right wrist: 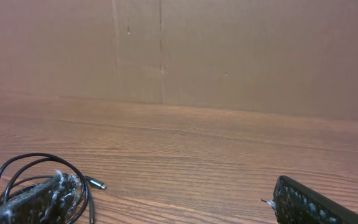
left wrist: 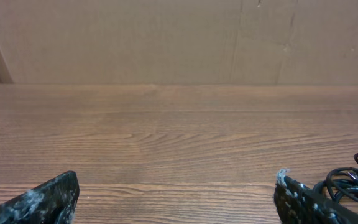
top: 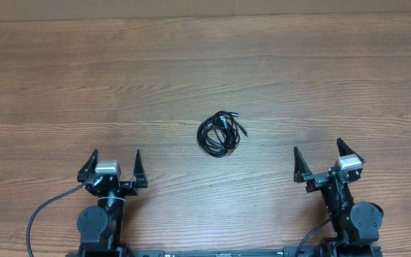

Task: Untangle cables
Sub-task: 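Raise both grippers from rest and open them toward the cable bundle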

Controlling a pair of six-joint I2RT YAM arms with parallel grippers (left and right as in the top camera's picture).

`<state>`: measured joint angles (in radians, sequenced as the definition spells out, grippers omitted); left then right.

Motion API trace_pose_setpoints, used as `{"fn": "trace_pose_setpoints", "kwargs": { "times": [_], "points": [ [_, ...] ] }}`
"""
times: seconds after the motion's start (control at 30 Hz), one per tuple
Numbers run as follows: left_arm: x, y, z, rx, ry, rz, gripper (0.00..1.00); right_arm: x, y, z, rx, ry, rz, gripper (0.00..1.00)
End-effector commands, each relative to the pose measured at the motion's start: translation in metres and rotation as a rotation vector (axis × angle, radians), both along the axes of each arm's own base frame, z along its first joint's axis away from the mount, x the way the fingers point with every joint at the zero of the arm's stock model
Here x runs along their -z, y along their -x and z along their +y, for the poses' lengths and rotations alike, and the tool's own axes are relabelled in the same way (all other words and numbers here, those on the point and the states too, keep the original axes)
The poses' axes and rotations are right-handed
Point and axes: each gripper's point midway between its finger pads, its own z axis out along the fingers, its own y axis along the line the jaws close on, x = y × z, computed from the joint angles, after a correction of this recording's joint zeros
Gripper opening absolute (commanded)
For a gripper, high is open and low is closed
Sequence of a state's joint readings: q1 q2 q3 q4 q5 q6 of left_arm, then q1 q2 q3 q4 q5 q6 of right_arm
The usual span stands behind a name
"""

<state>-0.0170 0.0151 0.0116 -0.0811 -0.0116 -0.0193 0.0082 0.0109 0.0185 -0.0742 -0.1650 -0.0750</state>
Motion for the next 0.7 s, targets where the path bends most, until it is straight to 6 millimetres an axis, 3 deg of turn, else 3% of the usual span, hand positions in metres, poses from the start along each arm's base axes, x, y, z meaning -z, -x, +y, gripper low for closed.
{"fn": "trace_pose_setpoints", "kwargs": {
  "times": [0.0,0.67],
  "points": [
    [0.0000,0.0001,-0.0013,0.010,-0.015,-0.008,0.99,0.0020,-0.0003,-0.0005,0.004,0.002,-0.003,1.00],
    [-0.0009,0.0004,-0.0105,0.056,0.088,-0.008,0.99,0.0021,-0.0003,-0.0005,0.004,0.002,-0.003,1.00]
  ]
}}
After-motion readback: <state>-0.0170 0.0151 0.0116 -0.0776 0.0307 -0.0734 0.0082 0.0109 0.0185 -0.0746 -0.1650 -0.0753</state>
